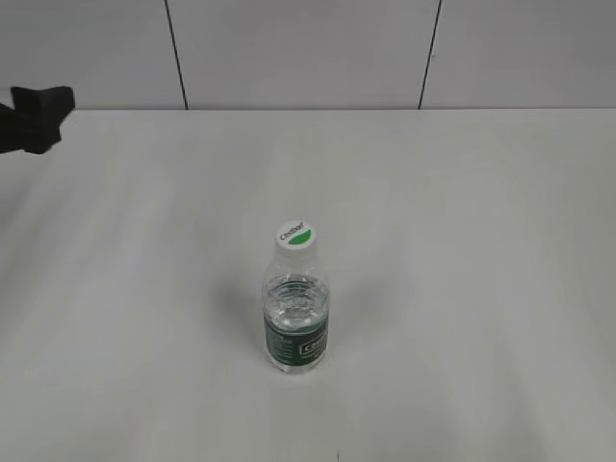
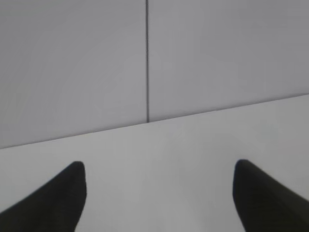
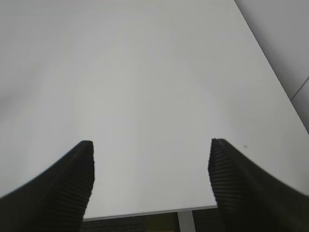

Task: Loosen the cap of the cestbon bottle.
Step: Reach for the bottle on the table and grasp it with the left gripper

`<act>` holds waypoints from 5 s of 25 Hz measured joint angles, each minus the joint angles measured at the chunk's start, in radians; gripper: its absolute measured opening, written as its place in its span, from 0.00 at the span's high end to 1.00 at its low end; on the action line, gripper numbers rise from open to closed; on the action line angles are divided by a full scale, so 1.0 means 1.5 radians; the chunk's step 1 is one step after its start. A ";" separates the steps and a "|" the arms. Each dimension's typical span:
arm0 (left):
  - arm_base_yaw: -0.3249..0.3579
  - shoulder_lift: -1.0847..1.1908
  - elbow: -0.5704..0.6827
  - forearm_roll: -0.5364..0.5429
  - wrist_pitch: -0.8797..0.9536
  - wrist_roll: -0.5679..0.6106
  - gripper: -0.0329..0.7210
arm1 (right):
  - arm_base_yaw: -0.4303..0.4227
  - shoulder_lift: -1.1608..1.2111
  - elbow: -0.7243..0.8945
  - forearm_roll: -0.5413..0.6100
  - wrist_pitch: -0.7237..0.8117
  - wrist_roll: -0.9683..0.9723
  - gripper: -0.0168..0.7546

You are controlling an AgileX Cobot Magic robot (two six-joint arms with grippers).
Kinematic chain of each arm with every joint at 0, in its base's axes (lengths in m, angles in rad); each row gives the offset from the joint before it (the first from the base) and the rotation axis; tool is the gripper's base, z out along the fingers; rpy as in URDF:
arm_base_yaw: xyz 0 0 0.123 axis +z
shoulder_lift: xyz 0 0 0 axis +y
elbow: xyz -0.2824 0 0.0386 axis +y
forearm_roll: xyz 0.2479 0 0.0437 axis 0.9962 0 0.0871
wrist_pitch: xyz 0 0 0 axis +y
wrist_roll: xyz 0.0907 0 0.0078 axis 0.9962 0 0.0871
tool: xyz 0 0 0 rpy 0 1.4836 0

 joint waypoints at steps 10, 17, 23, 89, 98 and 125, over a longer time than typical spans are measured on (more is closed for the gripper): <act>0.015 0.132 -0.003 0.334 -0.149 -0.236 0.19 | 0.000 0.000 0.000 0.000 0.001 0.000 0.25; 0.023 0.132 -0.003 0.550 -0.245 -0.281 0.20 | 0.000 0.000 0.000 0.000 0.001 0.000 0.25; 0.026 0.138 0.012 0.583 -0.252 -0.242 0.21 | 0.000 0.000 0.000 0.000 0.000 0.000 0.25; -0.105 0.368 -0.068 0.741 -0.377 -0.171 0.21 | 0.000 0.000 0.000 0.000 0.000 0.000 0.25; -0.105 0.372 -0.068 0.707 -0.377 -0.202 0.21 | 0.000 0.000 0.000 0.000 0.000 0.000 0.25; -0.147 0.372 -0.137 0.800 -0.371 -0.194 0.34 | 0.000 0.000 0.000 0.000 0.000 0.000 0.25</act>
